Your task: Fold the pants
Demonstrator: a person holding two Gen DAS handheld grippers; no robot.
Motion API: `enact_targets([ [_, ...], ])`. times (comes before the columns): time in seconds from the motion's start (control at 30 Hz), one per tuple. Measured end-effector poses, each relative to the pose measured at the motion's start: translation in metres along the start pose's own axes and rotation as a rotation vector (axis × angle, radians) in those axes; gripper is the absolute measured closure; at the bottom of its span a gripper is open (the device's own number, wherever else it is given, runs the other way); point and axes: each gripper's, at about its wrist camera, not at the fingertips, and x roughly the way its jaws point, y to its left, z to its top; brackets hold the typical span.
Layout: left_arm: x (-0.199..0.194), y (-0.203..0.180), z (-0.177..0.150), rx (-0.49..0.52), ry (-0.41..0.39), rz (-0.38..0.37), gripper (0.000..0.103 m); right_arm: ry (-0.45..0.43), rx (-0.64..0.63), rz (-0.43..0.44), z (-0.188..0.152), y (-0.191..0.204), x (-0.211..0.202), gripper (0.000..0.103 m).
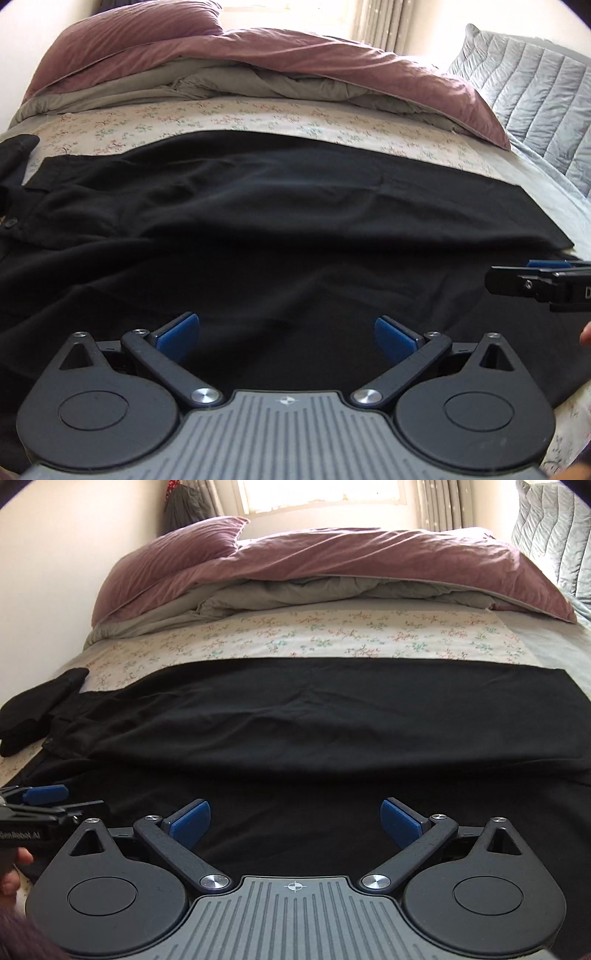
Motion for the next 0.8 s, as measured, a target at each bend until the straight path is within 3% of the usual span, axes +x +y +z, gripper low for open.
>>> enact_targets([
  [0.03, 0.005, -0.004, -0.01, 0.029, 0.012, 0.006, 0.0, 0.016, -0.025, -0.01, -0.009, 0.007, 0.008, 0.003],
  [0.1, -0.003, -0.012, -0.03, 0.113, -0.062, 0.034, 0.0, 0.05, -0.091, -0.044, -0.026, 0.014, 0.019, 0.003],
  [0.2, -0.019, -0.011, -0.046, 0.151, -0.048, 0.003, 0.0, 0.007, -0.223, -0.074, -0.059, 0.015, 0.008, 0.0],
  [0.4, -0.048, 0.018, -0.066, 0.143, -0.011, -0.081, 0.0, 0.066, -0.221, -0.016, -0.087, -0.024, -0.031, 0.0],
  [0.67, -0.07, 0.029, -0.065, 0.175, 0.122, -0.118, 0.0, 0.195, -0.218, -0.029, -0.083, -0.037, -0.055, 0.0],
  [0.8, -0.085, 0.04, -0.038, 0.12, 0.086, -0.147, 0.0, 0.192, -0.195, -0.008, -0.062, -0.037, -0.066, 0.0],
])
